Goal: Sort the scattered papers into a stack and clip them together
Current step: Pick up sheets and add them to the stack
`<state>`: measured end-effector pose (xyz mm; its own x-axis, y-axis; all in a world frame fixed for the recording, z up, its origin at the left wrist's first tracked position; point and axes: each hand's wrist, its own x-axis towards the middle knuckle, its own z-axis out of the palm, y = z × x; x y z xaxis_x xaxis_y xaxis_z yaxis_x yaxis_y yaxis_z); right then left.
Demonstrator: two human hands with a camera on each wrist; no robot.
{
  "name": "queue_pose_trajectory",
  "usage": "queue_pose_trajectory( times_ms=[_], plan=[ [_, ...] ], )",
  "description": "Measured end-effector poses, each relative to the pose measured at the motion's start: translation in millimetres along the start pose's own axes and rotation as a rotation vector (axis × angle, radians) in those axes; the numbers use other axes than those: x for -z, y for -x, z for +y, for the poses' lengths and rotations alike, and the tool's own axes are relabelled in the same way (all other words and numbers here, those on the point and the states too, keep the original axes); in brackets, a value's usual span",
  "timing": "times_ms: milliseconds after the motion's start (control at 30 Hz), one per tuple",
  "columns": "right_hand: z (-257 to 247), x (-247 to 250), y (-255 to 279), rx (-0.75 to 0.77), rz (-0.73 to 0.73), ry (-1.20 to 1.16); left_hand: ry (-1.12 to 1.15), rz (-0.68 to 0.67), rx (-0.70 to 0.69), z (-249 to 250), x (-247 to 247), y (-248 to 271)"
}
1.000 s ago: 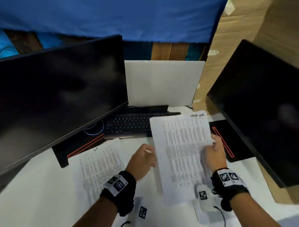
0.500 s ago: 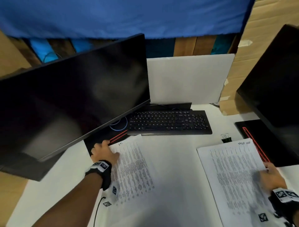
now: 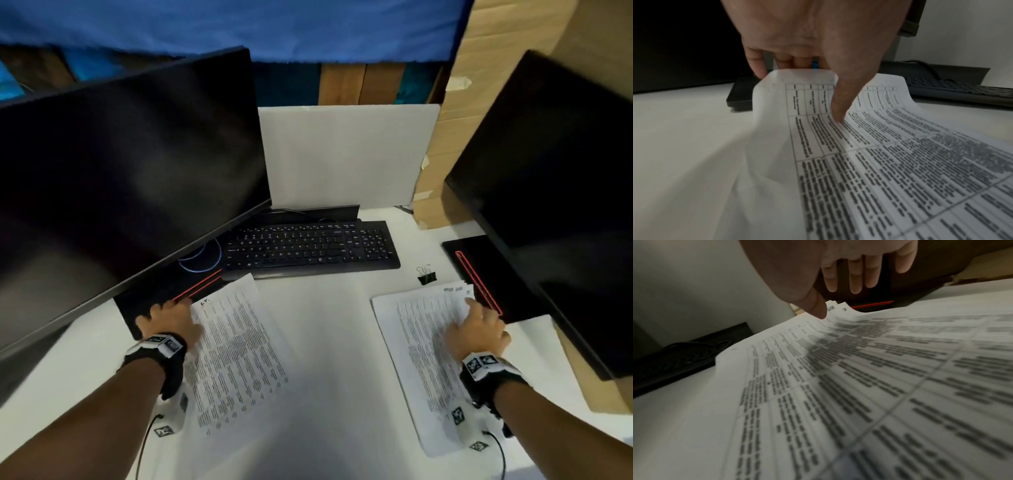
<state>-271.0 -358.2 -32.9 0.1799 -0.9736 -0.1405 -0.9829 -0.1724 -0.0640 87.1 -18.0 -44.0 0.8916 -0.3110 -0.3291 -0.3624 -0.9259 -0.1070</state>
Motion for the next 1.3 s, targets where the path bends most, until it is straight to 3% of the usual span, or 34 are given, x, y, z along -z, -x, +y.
queue_pose_trajectory(
  times_ms=[133,200,267,333,400,467,567,633,733,800,933,1067,1167,1300],
  plan=[
    [-29,6,10,0.143,0.023,-0.102,0.079,0.018,-0.098,16,17,13],
    [-54,9,22,0.347,0.016,-0.313,0.142,0.034,-0.211,34,31,21],
    [-82,15,39,0.583,-0.113,-0.505,0.198,0.052,-0.339,54,45,29],
    [-109,24,56,0.701,-0.300,-0.595,0.284,0.054,-0.468,71,60,38],
    [-126,29,65,0.647,-0.528,-0.739,0.436,0.037,-0.581,84,75,46],
    [-131,32,65,0.587,-0.626,-0.845,0.548,0.034,-0.642,92,89,52],
    [-127,44,61,0.501,-0.472,-0.910,0.726,0.120,-0.634,96,101,56],
    [-119,56,61,0.431,-0.383,-1.023,0.945,0.146,-0.555,96,103,54],
    [-104,76,65,0.350,-0.285,-1.259,1.360,-0.008,-0.444,103,104,62],
    [-90,91,67,0.301,-0.229,-1.388,1.448,-0.054,-0.470,117,108,77],
    [-57,119,61,0.244,-0.045,-1.409,1.499,-0.203,-0.664,162,110,117],
    [-19,129,36,0.164,0.109,-1.220,1.406,-0.281,-0.689,206,99,143],
    [8,119,6,0.057,0.045,-0.970,1.213,-0.336,-0.669,235,82,156],
    [32,80,-21,-0.058,-0.129,-0.677,1.016,-0.579,-0.560,262,47,168]
  ],
)
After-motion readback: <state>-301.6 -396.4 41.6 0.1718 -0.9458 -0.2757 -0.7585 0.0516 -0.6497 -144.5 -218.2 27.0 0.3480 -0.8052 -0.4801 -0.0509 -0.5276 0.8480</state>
